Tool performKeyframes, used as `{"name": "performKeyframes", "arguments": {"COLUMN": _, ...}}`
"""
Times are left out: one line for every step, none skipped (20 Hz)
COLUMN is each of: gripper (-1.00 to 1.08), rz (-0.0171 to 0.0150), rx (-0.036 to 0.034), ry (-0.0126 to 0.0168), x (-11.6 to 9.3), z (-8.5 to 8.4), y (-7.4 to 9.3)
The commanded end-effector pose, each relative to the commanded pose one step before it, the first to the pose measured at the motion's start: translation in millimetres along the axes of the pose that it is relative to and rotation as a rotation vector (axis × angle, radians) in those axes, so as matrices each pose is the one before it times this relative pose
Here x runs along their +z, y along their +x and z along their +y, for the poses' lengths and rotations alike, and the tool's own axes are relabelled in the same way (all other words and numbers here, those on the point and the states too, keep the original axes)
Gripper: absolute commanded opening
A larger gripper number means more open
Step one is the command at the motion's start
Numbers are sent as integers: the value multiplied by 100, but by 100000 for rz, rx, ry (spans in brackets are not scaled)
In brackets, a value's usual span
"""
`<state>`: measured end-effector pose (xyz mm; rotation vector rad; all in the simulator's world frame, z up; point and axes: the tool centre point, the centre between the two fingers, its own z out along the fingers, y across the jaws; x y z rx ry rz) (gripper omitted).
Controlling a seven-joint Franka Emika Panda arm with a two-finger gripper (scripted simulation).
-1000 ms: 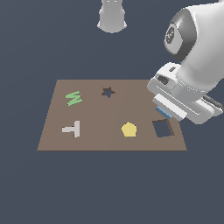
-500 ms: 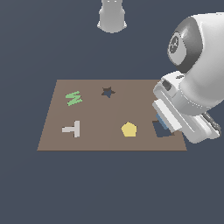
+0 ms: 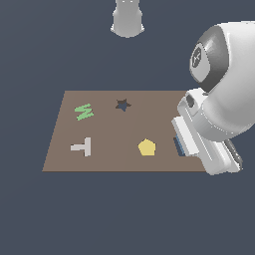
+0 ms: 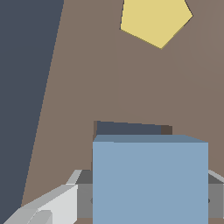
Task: Insert a designated object into the corresponding slot on a board.
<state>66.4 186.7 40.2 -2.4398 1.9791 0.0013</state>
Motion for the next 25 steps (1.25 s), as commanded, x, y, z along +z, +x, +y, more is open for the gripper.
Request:
{"name": "performKeyframes", "arguments": {"gripper": -100, "rz": -22, "rx": 3314, "ry": 66, "x": -58, "z": -302, "y": 274}}
{"name": "performKeyframes", "arguments": {"gripper": -100, "rz": 0, "rx": 907, "ry": -4, "x": -2, "z": -74, "y": 84}}
{"name": "performKeyframes", "arguments": {"gripper": -100, "rz": 0, "rx": 750, "ry": -4, "x": -2, "z": -61, "y": 71}}
{"name": "performKeyframes", "arguments": {"gripper": -100, "rz": 0, "rx": 594, "ry": -3, "x": -1, "z": -47, "y": 60}}
{"name": "performKeyframes", "arguments": {"gripper": -100, "rz": 1, "rx": 434, "ry": -3, "x": 0, "z": -32, "y": 46}}
{"name": "performKeyframes", "arguments": {"gripper": -100, "rz": 1, "rx": 276, "ry": -3, "x": 0, "z": -18, "y": 33}}
{"name": "performKeyframes", "arguments": {"gripper": -100, "rz": 1, "rx": 120, "ry": -3, "x": 1, "z": -4, "y": 22}}
{"name": "performKeyframes", "arguments": {"gripper": -100, "rz": 0, "rx": 0, "ry": 0, "x": 0, "z": 5, "y": 15}}
{"name": "performKeyframes", "arguments": {"gripper": -100, "rz": 27, "rx": -313, "ry": -78, "x": 49, "z": 47, "y": -18}}
{"name": "performKeyframes", "arguments": {"gripper": -100, "rz": 0, "rx": 0, "ry": 0, "x": 58, "z": -2, "y": -10}}
{"name": "performKeyframes", "arguments": {"gripper": -100, "rz": -17, "rx": 62, "ry": 25, "x": 154, "z": -9, "y": 14}}
{"name": "performKeyframes", "arguments": {"gripper": -100, "rz": -21, "rx": 76, "ry": 30, "x": 266, "z": -12, "y": 4}}
{"name": "performKeyframes", "arguments": {"gripper": -100, "rz": -22, "rx": 76, "ry": 30, "x": 267, "z": -11, "y": 3}}
{"name": "performKeyframes", "arguments": {"gripper": -100, "rz": -13, "rx": 44, "ry": 17, "x": 161, "z": -6, "y": 1}}
{"name": "performKeyframes", "arguments": {"gripper": -100, "rz": 0, "rx": 0, "ry": 0, "x": 58, "z": -1, "y": -10}}
{"name": "performKeyframes", "arguments": {"gripper": 100, "rz": 0, "rx": 0, "ry": 0, "x": 0, "z": 0, "y": 0}}
{"name": "performKeyframes", "arguments": {"gripper": 100, "rz": 0, "rx": 0, "ry": 0, "x": 0, "z": 0, "y": 0}}
{"name": "performKeyframes", "arguments": {"gripper": 100, "rz": 0, "rx": 0, "ry": 0, "x": 0, "z": 0, "y": 0}}
{"name": "performKeyframes", "arguments": {"gripper": 100, "rz": 0, "rx": 0, "ry": 0, "x": 0, "z": 0, "y": 0}}
{"name": "performKeyframes", "arguments": {"gripper": 100, "rz": 0, "rx": 0, "ry": 0, "x": 0, "z": 0, "y": 0}}
{"name": "performKeyframes", "arguments": {"gripper": 100, "rz": 0, "rx": 0, "ry": 0, "x": 0, "z": 0, "y": 0}}
{"name": "performKeyframes", "arguments": {"gripper": 100, "rz": 0, "rx": 0, "ry": 0, "x": 0, "z": 0, "y": 0}}
{"name": "performKeyframes", "arguments": {"gripper": 100, "rz": 0, "rx": 0, "ry": 0, "x": 0, "z": 0, "y": 0}}
{"name": "performKeyframes", "arguments": {"gripper": 100, "rz": 0, "rx": 0, "ry": 0, "x": 0, "z": 0, "y": 0}}
{"name": "performKeyframes", "arguments": {"gripper": 100, "rz": 0, "rx": 0, "ry": 0, "x": 0, "z": 0, "y": 0}}
